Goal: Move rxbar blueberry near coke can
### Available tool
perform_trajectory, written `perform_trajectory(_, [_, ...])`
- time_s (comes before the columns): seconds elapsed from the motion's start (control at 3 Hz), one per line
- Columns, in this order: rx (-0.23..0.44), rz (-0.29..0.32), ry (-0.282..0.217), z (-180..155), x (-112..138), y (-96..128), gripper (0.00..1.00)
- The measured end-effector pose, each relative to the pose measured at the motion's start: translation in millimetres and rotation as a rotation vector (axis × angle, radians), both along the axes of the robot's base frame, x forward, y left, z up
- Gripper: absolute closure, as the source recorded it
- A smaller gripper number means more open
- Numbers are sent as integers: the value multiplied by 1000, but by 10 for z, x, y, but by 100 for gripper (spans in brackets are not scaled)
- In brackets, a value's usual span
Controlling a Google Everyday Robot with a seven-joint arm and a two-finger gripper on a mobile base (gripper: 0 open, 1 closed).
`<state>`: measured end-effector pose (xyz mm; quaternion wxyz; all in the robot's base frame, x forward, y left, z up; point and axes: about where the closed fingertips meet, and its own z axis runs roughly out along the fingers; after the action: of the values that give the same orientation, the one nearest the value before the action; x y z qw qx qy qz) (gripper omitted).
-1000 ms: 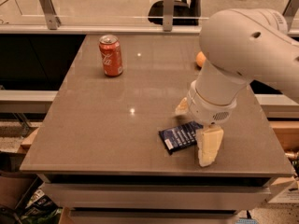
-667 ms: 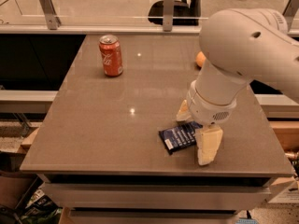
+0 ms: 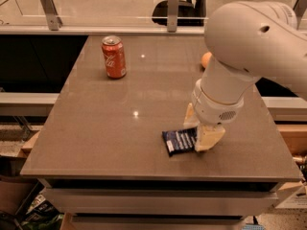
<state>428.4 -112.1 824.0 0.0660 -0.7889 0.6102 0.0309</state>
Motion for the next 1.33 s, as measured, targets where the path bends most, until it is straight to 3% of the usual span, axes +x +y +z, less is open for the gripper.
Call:
perform_trajectory(0.33, [-6, -1, -3, 58, 21, -14, 100])
perform_trajectory(1.0, [-20, -11, -18, 286, 91, -88, 100])
perform_trajectory(1.33, [14, -3, -12, 414, 215, -127, 100])
